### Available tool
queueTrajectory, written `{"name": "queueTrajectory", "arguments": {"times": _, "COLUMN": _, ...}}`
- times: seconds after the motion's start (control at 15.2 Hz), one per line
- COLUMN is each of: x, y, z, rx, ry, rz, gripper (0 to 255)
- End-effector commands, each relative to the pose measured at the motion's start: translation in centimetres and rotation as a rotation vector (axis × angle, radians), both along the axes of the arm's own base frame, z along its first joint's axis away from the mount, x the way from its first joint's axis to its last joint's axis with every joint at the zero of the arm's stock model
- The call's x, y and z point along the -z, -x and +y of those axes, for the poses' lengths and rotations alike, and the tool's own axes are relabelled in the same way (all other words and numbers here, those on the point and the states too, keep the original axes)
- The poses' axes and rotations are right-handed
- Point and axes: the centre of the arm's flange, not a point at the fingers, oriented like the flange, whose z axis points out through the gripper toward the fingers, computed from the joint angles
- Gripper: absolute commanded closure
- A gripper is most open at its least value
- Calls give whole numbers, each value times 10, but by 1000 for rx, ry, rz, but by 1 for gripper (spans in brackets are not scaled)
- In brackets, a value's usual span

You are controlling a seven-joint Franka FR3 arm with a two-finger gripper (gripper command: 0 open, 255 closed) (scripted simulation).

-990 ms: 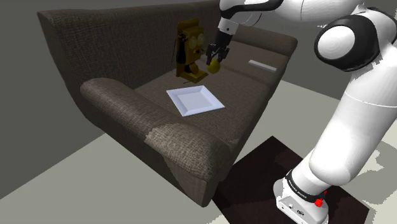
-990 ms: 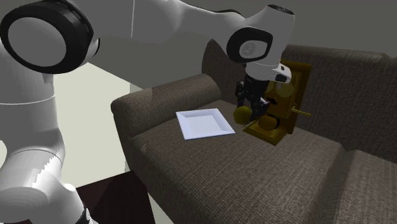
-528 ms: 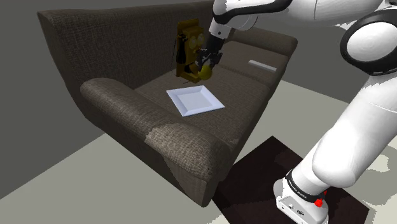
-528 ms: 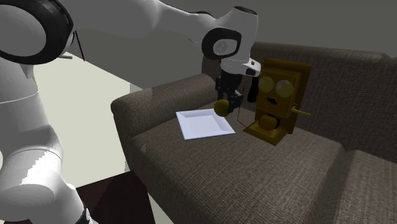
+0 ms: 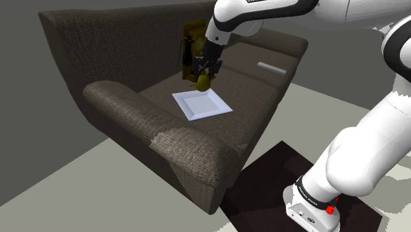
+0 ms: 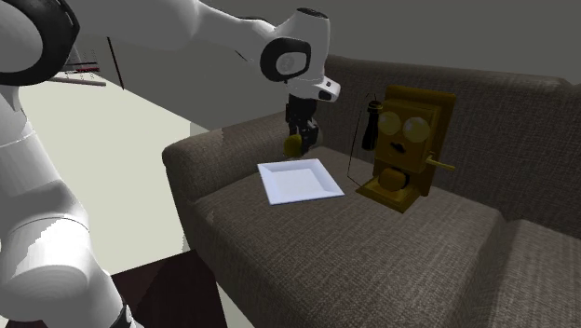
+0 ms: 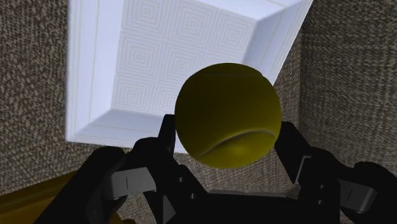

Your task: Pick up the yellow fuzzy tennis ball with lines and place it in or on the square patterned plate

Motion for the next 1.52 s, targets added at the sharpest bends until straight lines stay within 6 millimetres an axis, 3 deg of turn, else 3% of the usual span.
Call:
{"name": "queueTrajectory", "arguments": {"times": 0.0, "x": 6, "y": 4, "z": 16, "rx": 1, "ry": 0, "rz": -1, "gripper": 255}}
{"name": "queueTrajectory", "arguments": {"times": 0.92, "x": 79, "y": 4, "z": 16, "rx": 1, "ry": 0, "rz": -1, "gripper": 255}}
{"name": "queueTrajectory", "arguments": {"times": 1.39, "x": 79, "y": 4, "z": 16, "rx": 1, "ry": 0, "rz": -1, "gripper": 255}}
{"name": "queueTrajectory", "arguments": {"times": 1.45, "x": 79, "y": 4, "z": 16, "rx": 1, "ry": 0, "rz": -1, "gripper": 0}}
